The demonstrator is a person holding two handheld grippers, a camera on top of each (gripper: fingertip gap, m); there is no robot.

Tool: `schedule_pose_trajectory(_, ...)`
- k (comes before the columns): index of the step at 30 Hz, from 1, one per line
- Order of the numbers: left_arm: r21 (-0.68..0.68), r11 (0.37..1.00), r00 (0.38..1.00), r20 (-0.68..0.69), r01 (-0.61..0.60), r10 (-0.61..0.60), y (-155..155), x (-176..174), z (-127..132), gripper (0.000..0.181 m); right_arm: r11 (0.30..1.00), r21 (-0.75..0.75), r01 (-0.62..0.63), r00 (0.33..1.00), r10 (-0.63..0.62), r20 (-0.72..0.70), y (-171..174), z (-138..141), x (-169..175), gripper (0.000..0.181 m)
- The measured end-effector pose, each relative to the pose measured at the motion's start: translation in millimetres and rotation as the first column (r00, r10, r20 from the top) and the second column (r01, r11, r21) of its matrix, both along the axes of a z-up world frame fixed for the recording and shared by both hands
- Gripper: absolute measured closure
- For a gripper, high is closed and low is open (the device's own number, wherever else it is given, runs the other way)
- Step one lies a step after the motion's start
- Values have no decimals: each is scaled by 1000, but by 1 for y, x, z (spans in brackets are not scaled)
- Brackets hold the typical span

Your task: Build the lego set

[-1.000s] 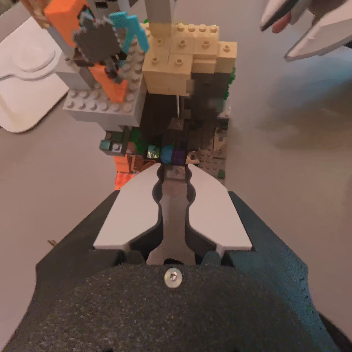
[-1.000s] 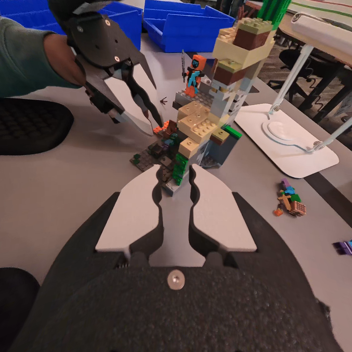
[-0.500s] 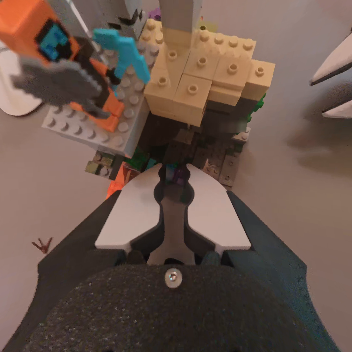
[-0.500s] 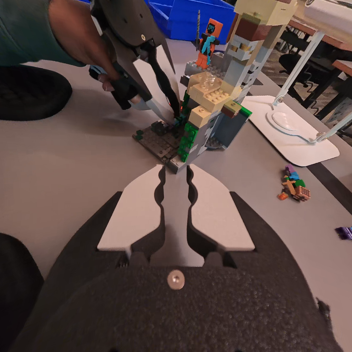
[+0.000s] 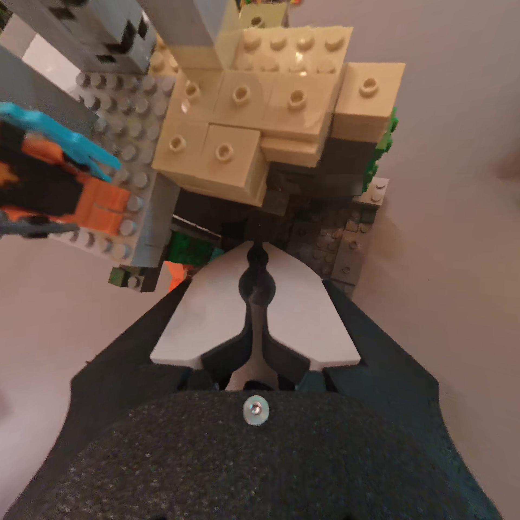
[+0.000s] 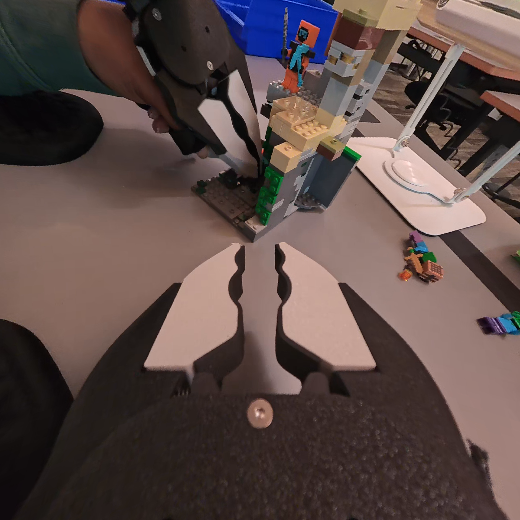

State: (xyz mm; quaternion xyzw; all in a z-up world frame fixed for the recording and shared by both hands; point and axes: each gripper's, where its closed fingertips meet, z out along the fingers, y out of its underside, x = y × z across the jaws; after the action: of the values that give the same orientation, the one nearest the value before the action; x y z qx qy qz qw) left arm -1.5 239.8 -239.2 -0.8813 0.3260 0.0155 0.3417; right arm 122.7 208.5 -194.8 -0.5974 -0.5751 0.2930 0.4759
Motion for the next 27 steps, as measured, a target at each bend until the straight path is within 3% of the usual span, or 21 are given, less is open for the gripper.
schedule_pose_trajectory(7, 88, 996, 997, 76, 22, -29, -18, -1, 40, 181, 1000, -6, 21, 1000, -21, -10, 3, -2, 1, 162)
schedule_pose_trajectory(10, 91, 996, 996, 82, 19, -26, -24, -9, 46, 181, 1000, -17, 21, 1000, -21, -13, 3, -3, 0, 162)
schedule_pose_trajectory(15, 56, 998, 997, 81, 16, -21, -19, -13, 37, 181, 1000, -3, 19, 1000, -19, 1, 1, -5, -1, 162)
schedule_pose_trajectory(17, 32, 999, 995, 96, 9, -12, -14, -9, 31, 171, 1000, 0, 19, 1000, -19, 4, 1, -5, -1, 162)
schedule_pose_trajectory(27, -22, 1000, 1000, -12, -3, 3, -1, -1, 3, 167, 1000, -17, 20, 1000, -20, 7, 2, -8, 1, 162)
